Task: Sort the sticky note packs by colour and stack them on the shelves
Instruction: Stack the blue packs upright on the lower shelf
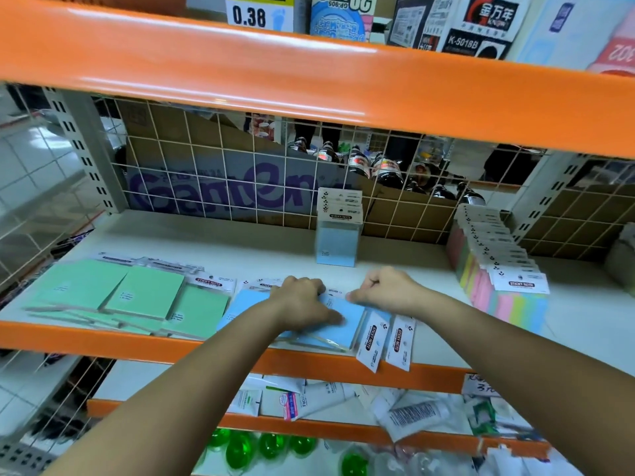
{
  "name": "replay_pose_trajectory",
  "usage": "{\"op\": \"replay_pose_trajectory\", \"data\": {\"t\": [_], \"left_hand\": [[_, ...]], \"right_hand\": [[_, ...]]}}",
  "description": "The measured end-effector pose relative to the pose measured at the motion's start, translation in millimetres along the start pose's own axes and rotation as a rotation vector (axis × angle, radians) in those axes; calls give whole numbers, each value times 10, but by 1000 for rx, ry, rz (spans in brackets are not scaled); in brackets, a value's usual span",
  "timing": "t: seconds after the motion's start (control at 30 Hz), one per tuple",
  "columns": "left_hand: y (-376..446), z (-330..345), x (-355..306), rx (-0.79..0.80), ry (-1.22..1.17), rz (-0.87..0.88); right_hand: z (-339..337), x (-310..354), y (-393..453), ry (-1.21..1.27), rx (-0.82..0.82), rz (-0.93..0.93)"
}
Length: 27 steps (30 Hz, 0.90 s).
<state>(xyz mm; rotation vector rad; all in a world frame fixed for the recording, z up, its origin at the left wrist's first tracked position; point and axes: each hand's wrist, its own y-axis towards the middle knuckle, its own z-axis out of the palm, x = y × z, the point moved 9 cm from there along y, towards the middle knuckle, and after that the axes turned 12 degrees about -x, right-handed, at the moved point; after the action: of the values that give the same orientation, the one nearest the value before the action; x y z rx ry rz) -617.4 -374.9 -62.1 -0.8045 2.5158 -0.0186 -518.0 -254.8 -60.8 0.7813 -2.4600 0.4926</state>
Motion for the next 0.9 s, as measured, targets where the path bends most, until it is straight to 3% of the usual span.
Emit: {"op": "replay_pose_trajectory", "data": {"t": [0.17, 0.3, 0.43, 0.67, 0.77, 0.9], "left_hand": [[-110, 112, -68, 178, 132, 79], [-119, 175, -78, 140, 245, 129], [-108, 175, -85, 94, 212, 122], [-102, 142, -76, 79, 152, 93], [-67, 131, -45, 113, 30, 54], [63, 17, -113, 53, -382, 7]], "right_hand": [[98, -68, -178, -88, 133, 90], [115, 2, -242, -152, 163, 70], [77, 64, -269, -196, 121, 53], [107, 35, -180, 48, 118, 124], [82, 62, -158, 130, 130, 100], [17, 163, -132, 132, 147, 26]]}}
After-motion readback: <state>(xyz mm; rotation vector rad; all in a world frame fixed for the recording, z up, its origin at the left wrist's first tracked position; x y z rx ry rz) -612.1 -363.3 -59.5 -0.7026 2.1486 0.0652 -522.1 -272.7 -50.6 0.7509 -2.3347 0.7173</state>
